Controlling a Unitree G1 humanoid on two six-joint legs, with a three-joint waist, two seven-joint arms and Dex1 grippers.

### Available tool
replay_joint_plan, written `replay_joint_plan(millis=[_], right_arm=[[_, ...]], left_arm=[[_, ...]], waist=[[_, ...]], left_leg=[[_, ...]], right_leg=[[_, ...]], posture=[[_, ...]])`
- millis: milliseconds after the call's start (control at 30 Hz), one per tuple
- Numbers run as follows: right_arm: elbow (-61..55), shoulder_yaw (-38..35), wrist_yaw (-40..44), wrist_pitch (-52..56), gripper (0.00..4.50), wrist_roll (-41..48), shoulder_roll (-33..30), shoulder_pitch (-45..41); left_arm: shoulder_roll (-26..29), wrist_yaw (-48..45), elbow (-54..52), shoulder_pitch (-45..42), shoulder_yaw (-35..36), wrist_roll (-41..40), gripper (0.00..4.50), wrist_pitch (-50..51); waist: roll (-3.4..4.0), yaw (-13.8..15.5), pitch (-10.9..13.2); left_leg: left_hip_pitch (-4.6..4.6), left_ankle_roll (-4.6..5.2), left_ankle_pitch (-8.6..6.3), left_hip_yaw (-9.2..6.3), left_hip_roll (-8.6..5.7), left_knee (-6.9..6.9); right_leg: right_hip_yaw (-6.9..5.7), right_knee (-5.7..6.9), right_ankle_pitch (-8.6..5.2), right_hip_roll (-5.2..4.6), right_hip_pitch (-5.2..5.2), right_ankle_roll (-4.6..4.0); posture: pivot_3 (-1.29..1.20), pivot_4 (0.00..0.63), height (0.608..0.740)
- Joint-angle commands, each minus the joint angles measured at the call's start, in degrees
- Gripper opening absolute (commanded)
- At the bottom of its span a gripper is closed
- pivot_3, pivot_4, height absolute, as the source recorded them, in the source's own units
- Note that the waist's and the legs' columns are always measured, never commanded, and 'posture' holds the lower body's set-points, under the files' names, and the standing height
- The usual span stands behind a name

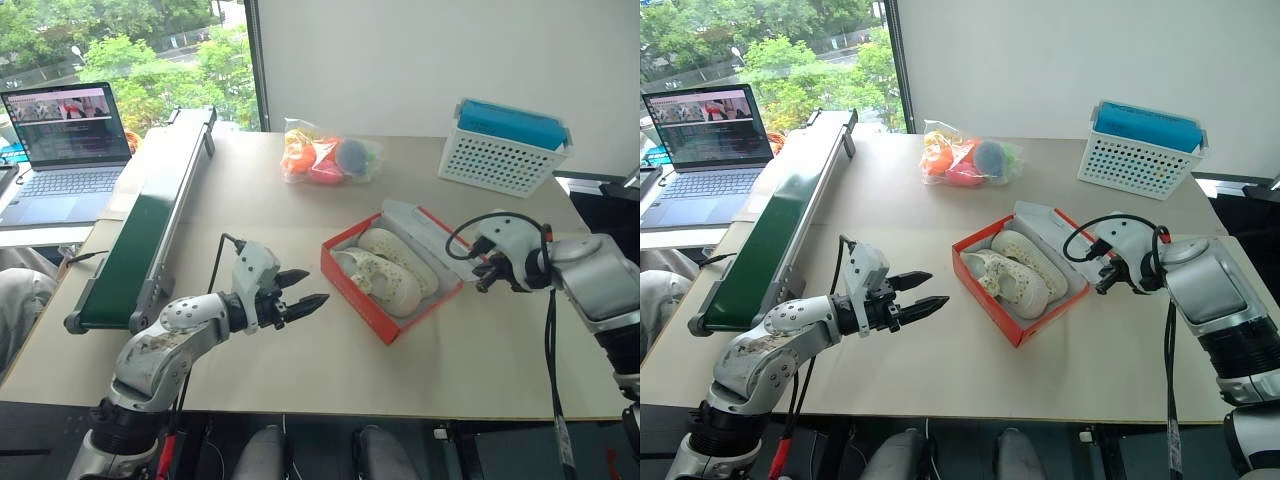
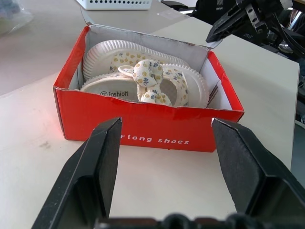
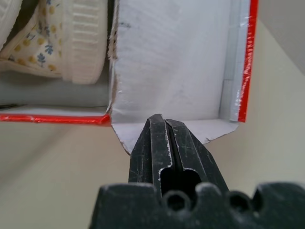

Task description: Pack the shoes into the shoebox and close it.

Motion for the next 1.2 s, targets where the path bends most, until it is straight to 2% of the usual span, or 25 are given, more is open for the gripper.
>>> replay_joint_plan(millis=[33,333,533,667,733,867,933,1033,1200], right_arm=[[-4.88,1.18,2.30,-0.65,0.03,-0.92,-2.27,2.11],[-13.44,2.32,3.65,3.26,0.03,1.01,-0.17,7.02],[-15.68,1.11,1.45,7.92,0.03,1.85,5.35,7.13],[-18.55,0.76,0.12,11.76,0.03,2.94,9.37,7.16],[-19.61,-0.44,0.04,13.49,0.03,3.44,9.48,7.80],[-19.18,-6.94,1.31,16.40,0.03,5.91,7.25,9.29],[-17.96,-13.99,2.41,20.33,0.03,9.56,7.62,9.21],[-17.43,-23.62,3.19,28.90,0.03,15.13,11.18,8.79],[-18.40,-32.88,0.44,36.58,0.03,21.19,16.41,11.10]], left_arm=[[-0.06,-0.13,-1.93,-1.07,0.87,-0.67,3.19,-0.10],[0.36,-0.23,-2.19,-1.32,1.55,-1.02,3.19,0.52],[0.46,-0.10,-2.20,-1.45,2.00,-0.92,3.19,0.68],[0.40,0.07,-2.37,-1.36,2.16,-0.89,3.19,0.81],[0.41,0.08,-2.53,-1.26,2.13,-0.88,3.19,0.83],[0.39,0.10,-2.88,-0.92,2.10,-0.93,3.19,0.85],[0.49,-0.02,-3.03,-0.70,2.13,-0.91,3.19,0.74],[1.34,-0.71,-3.72,-0.13,2.35,-0.75,3.19,0.33],[3.63,-1.73,-5.23,0.18,4.40,-1.59,3.19,0.52]], waist=[[0.00,0.08,0.00],[-0.04,0.10,-0.03],[-0.27,-0.89,-0.17],[-0.27,-1.16,-0.16],[-0.27,-1.19,-0.16],[-0.27,-0.69,-0.16],[-0.26,-0.54,-0.15],[-0.27,-0.28,-0.13],[-0.26,0.00,-0.13]], left_leg=[[0.00,0.00,0.00,0.00,0.00,0.00],[0.11,0.00,0.00,-0.02,0.03,0.03],[0.25,0.00,0.00,-0.02,0.07,0.02],[0.77,0.01,-0.02,-0.03,0.12,-0.06],[1.02,0.01,-0.02,-0.03,0.12,-0.13],[1.02,0.00,-0.02,-0.05,0.09,-0.12],[0.94,0.02,-0.03,-0.05,0.04,-0.11],[0.86,0.04,-0.04,-0.07,0.02,-0.10],[0.85,0.04,-0.04,-0.11,0.05,-0.11]], right_leg=[[0.00,0.00,0.00,0.00,0.00,0.00],[-0.01,0.01,0.00,0.03,0.11,0.00],[0.01,0.02,0.00,0.08,0.22,0.00],[0.02,-0.05,0.00,0.14,0.72,-0.01],[0.02,-0.08,-0.01,0.13,0.95,-0.01],[-0.01,-0.09,-0.02,0.08,0.98,-0.01],[-0.03,-0.11,-0.02,0.02,0.95,0.01],[-0.05,-0.14,-0.02,-0.01,0.92,0.01],[-0.07,-0.15,-0.02,0.00,0.93,0.00]], posture=[[0.00,0.150,0.740],[0.00,0.150,0.740],[0.00,0.150,0.740],[0.00,0.150,0.740],[0.00,0.150,0.740],[0.00,0.150,0.740],[0.00,0.150,0.740],[0.00,0.150,0.740],[0.00,0.150,0.740]])
